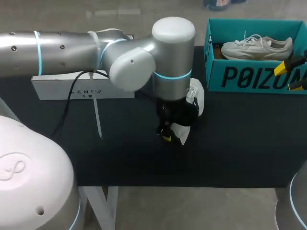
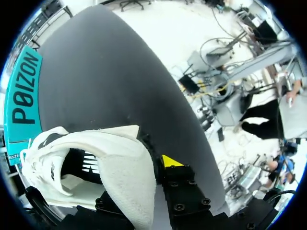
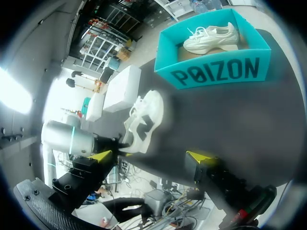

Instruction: Take the shoe out of the shoebox, open the shoe tongue, remove and reinsert the insole, then place the shoe into the shoebox

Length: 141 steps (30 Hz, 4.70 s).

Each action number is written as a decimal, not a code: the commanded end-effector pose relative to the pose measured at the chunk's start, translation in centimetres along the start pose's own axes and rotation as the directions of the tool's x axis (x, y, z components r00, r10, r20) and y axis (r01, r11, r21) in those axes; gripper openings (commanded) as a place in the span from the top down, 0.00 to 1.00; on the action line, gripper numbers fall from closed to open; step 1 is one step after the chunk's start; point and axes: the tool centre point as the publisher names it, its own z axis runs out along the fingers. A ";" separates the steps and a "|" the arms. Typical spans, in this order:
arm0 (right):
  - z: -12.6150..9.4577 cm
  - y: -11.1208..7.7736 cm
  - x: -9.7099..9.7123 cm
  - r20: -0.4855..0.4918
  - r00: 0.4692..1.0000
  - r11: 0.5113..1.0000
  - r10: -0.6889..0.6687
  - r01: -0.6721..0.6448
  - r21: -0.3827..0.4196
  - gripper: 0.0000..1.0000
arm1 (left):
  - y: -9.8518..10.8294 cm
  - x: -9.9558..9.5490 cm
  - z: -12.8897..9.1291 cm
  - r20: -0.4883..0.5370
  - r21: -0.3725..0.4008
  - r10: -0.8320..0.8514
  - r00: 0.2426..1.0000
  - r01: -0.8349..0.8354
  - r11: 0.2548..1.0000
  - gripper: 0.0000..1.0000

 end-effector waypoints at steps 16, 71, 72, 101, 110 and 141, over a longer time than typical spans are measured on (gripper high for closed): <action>0.0 -0.1 0.0 0.002 1.000 1.000 0.001 -0.001 0.000 0.00 | 4.1 2.2 -6.6 -0.028 0.140 0.315 0.949 -0.308 0.941 1.00; 0.0 -0.1 0.0 0.002 1.000 1.000 0.001 -0.001 0.000 0.00 | 21.2 5.0 -16.0 -0.125 0.064 0.946 0.301 -0.949 0.310 1.00; 0.0 -0.1 0.0 0.002 1.000 1.000 0.001 -0.001 0.000 0.00 | 22.0 4.9 -16.2 -0.136 0.062 0.940 0.313 -0.944 0.323 1.00; 0.0 -0.1 0.0 0.002 1.000 1.000 0.001 -0.001 0.000 0.00 | 48.4 -1.3 -18.2 -0.204 -0.133 0.896 0.393 -0.918 0.373 1.00; 0.0 -0.1 0.0 0.002 1.000 1.000 0.001 -0.001 0.000 0.00 | 52.7 -3.2 -15.8 -0.183 -0.209 0.861 0.475 -0.874 0.439 1.00; 0.0 -0.1 0.0 0.002 1.000 1.000 0.001 -0.001 0.000 0.00 | 56.4 -7.2 -2.0 -0.133 -0.080 0.892 0.432 -0.902 0.425 1.00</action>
